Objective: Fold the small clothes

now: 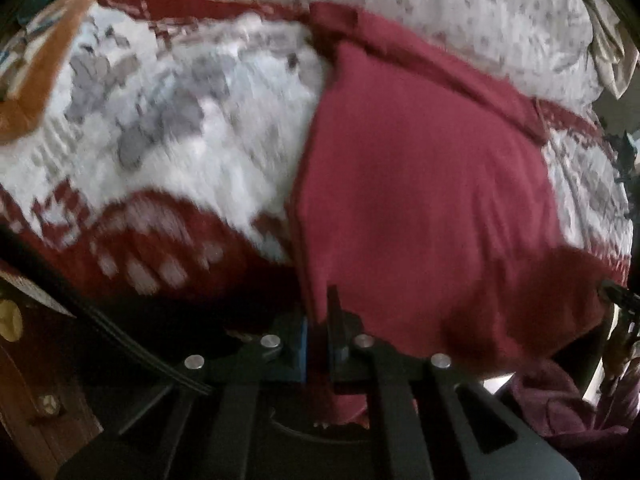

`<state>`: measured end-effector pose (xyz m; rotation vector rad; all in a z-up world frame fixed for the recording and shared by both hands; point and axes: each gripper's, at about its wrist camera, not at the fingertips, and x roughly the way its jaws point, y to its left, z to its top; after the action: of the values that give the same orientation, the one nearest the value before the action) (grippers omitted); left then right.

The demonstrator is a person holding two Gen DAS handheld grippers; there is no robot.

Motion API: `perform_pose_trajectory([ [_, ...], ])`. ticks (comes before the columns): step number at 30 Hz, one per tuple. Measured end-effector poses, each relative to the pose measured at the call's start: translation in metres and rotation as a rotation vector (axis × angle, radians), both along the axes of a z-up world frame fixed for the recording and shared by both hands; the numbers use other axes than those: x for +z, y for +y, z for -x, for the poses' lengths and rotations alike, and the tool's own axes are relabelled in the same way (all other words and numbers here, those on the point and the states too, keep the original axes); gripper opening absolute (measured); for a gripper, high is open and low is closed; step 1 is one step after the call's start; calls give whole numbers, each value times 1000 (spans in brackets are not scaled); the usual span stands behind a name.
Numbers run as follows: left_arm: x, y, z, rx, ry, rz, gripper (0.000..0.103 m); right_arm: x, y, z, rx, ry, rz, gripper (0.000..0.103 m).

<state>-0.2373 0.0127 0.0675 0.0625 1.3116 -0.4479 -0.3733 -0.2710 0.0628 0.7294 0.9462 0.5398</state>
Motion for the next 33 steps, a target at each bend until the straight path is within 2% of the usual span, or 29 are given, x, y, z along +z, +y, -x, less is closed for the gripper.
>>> perform_pose_trajectory([
  [3, 23, -2, -15, 13, -26, 76, 7, 14, -12, -11, -53, -44, -8, 19],
  [5, 41, -7, -29, 23, -73, 109, 7, 23, -22, -17, -82, -76, -6, 18],
  [9, 65, -29, -80, 36, -159, 172, 7, 40, -49, -37, -188, -130, 19, 18],
  [12, 73, -53, -115, 50, -199, 201, 7, 46, -71, -58, -253, -149, 24, 18],
  [15, 72, -75, -156, 98, -229, 211, 7, 51, -93, -89, -317, -164, 52, 18],
  [19, 50, -103, -210, 165, -188, 243, 6, 43, -127, -136, -404, -131, 74, 18],
  [24, 32, -126, -254, 186, -185, 224, 6, 18, -159, -182, -459, -71, 76, 18],
  [27, 14, -133, -278, 196, -145, 261, 8, -8, -173, -209, -483, -17, 83, 19],
  [28, 6, -131, -284, 211, -119, 285, 16, -13, -176, -216, -487, 2, 95, 20],
  [29, 0, -129, -287, 223, -95, 313, 33, -17, -178, -221, -486, 20, 106, 22],
  [30, -5, -122, -288, 248, -72, 367, 47, -20, -183, -227, -488, 38, 114, 25],
  [31, -5, -118, -287, 276, -78, 389, 72, -20, -185, -228, -491, 37, 111, 26],
  [32, -3, -113, -286, 297, -98, 395, 78, -15, -187, -225, -496, 21, 104, 38],
  [33, 1, -111, -285, 307, -118, 390, 78, -8, -188, -220, -519, -10, 122, 50],
])
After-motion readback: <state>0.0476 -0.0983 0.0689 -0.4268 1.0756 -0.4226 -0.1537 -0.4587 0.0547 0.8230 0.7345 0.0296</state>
